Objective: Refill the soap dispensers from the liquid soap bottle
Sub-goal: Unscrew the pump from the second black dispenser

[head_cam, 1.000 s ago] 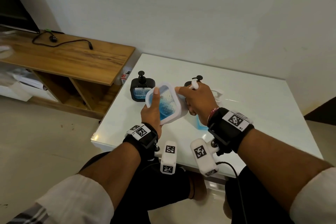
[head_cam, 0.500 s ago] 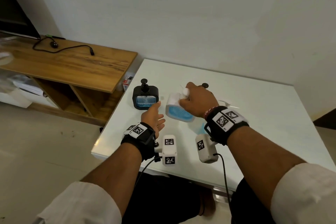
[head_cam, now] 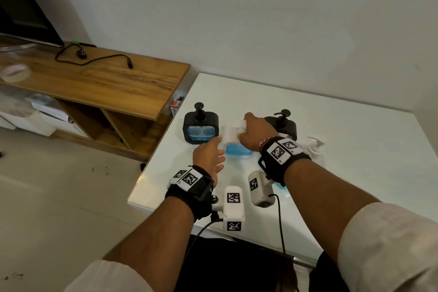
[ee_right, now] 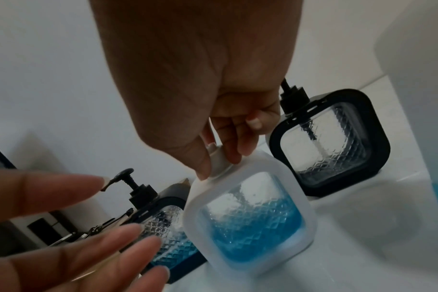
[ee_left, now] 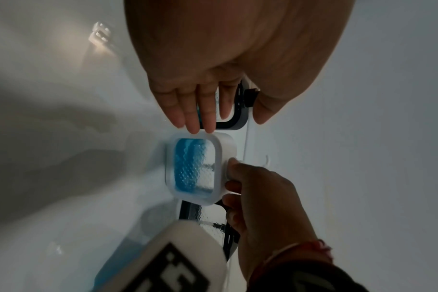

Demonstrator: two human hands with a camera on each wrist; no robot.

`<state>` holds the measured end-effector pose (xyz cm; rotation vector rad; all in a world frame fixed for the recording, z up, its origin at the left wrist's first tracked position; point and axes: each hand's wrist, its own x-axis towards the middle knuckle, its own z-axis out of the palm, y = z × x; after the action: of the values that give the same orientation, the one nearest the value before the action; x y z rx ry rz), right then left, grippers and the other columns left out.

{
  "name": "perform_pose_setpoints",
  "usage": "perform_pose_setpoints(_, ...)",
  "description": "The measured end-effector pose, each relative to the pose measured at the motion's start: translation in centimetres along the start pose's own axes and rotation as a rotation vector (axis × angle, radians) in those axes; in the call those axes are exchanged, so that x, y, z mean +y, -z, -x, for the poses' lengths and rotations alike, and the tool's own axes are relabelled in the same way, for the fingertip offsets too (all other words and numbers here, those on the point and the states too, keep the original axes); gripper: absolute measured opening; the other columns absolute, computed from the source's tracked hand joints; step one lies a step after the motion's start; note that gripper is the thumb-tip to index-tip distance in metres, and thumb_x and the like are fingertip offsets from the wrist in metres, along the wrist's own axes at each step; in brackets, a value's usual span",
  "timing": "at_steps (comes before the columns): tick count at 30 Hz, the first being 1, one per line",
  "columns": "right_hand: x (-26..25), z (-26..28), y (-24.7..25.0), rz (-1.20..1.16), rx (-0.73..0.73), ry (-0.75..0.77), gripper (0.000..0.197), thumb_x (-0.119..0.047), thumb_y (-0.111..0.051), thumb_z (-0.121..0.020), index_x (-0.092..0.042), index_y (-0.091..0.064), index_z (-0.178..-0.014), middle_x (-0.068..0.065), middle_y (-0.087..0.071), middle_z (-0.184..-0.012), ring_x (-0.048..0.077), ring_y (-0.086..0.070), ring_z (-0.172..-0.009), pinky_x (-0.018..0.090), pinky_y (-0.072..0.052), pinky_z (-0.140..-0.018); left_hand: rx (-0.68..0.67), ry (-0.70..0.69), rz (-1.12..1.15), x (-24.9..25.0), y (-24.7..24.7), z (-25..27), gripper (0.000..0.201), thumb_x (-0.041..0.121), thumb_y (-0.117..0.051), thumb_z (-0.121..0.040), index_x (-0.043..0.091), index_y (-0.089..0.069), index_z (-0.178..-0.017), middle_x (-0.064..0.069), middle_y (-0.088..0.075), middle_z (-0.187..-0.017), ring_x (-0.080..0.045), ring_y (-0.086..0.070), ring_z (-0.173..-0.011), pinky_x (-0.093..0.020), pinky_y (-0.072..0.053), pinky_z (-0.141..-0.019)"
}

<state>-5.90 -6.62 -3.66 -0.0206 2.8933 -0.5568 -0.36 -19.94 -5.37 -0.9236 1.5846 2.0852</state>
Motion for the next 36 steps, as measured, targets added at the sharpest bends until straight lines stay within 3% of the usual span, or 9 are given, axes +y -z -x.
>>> perform_pose_setpoints(11, -0.2, -0.2, 0.3, -0.083, 0.025, -0.064, 0.039, -0.023, -0.064, -0.089, -0.01, -0.046, -0.12, 0.012, -0.062, -0.113, 0.029, -0.062, -0.099, 0.033, -0.049, -0.08, 0.039, -0.025, 0.013, 0.5, 0.2, 0.3, 0.046, 0.033, -0.054, -0.106, 0.011, -0.051, -0.146, -0.017, -0.058, -0.142, -0.032, -0.057, -0.126, -0.043, -0.045, -0.106)
perform_pose_setpoints(13, -0.1, 0.1, 1.8, -0.103, 0.096, -0.146, 0.038, -0.014, -0.059, -0.088, -0.008, -0.047, -0.123, 0.014, -0.06, -0.116, 0.031, -0.061, -0.103, 0.034, -0.05, -0.084, 0.044, -0.038, 0.025, 0.6, 0.3, 0.4, 0.045, 0.032, -0.054, -0.105, 0.011, -0.051, -0.145, -0.016, -0.059, -0.139, -0.031, -0.058, -0.121, -0.043, -0.045, -0.104)
perform_pose_setpoints(18, 1.4, 0.2, 4.9, -0.249, 0.32, -0.323, 0.034, -0.006, -0.054, -0.088, -0.004, -0.052, -0.122, 0.015, -0.055, -0.125, 0.031, -0.058, -0.108, 0.028, -0.04, -0.075, 0.036, -0.052, 0.031, 0.7, 0.1, 0.7, 0.043, 0.031, -0.055, -0.105, 0.009, -0.054, -0.142, -0.01, -0.061, -0.117, -0.026, -0.06, -0.108, -0.038, -0.047, -0.092)
perform_pose_setpoints(25, 2.2, -0.1, 3.4, -0.147, 0.171, -0.371, 0.038, -0.006, -0.051, -0.087, -0.003, -0.043, -0.125, 0.015, -0.03, -0.138, 0.035, -0.055, -0.104, 0.037, -0.047, -0.083, 0.035, -0.049, 0.031, 0.8, -0.1, 0.8, 0.039, 0.03, -0.054, -0.106, 0.012, -0.056, -0.14, -0.01, -0.062, -0.114, -0.027, -0.061, -0.106, -0.038, -0.048, -0.088)
perform_pose_setpoints(27, 2.2, -0.4, 3.0, -0.074, 0.142, -0.33, 0.034, -0.005, -0.048, -0.091, 0.0, -0.044, -0.124, 0.015, -0.034, -0.136, 0.031, -0.048, -0.121, 0.037, -0.045, -0.086, 0.04, -0.045, 0.035, 0.8, 0.0, 0.7, 0.039, 0.03, -0.055, -0.105, 0.013, -0.055, -0.14, -0.01, -0.062, -0.113, -0.027, -0.061, -0.106, -0.039, -0.049, -0.089)
perform_pose_setpoints(29, 2.3, -0.4, 3.1, -0.021, 0.136, -0.309, 0.033, -0.009, -0.048, -0.093, 0.0, -0.047, -0.125, 0.018, -0.042, -0.132, 0.03, -0.046, -0.123, 0.034, -0.041, -0.085, 0.039, -0.041, 0.034, 0.8, 0.1, 0.5, 0.039, 0.03, -0.055, -0.105, 0.013, -0.055, -0.141, -0.01, -0.062, -0.113, -0.027, -0.062, -0.105, -0.039, -0.05, -0.09)
perform_pose_setpoints(32, 2.3, 0.0, 3.4, 0.042, 0.109, -0.307, 0.03, -0.009, -0.046, -0.097, 0.002, -0.049, -0.124, 0.022, -0.043, -0.119, 0.03, -0.045, -0.127, 0.032, -0.043, -0.095, 0.04, -0.038, 0.042, 0.6, 0.2, 0.3, 0.036, 0.03, -0.055, -0.105, 0.014, -0.056, -0.137, -0.007, -0.064, -0.1, -0.023, -0.063, -0.093, -0.039, -0.049, -0.089)
perform_pose_setpoints(34, 2.3, 0.3, 3.5, 0.055, 0.106, -0.327, 0.03, -0.009, -0.05, -0.095, 0.001, -0.05, -0.123, 0.019, -0.043, -0.126, 0.033, -0.051, -0.12, 0.033, -0.044, -0.095, 0.034, -0.037, 0.05, 0.6, 0.2, 0.3, 0.033, 0.03, -0.055, -0.105, 0.015, -0.057, -0.134, -0.005, -0.062, -0.094, -0.02, -0.062, -0.088, -0.038, -0.048, -0.087)
perform_pose_setpoints(36, 2.3, 0.6, 3.6, 0.047, 0.124, -0.35, 0.028, -0.009, -0.054, -0.091, -0.001, -0.053, -0.117, 0.018, -0.043, -0.131, 0.033, -0.059, -0.109, 0.033, -0.046, -0.087, 0.025, -0.033, 0.059, 0.5, 0.2, 0.3, 0.032, 0.03, -0.056, -0.105, 0.015, -0.058, -0.133, -0.005, -0.062, -0.095, -0.02, -0.062, -0.087, -0.039, -0.048, -0.087)
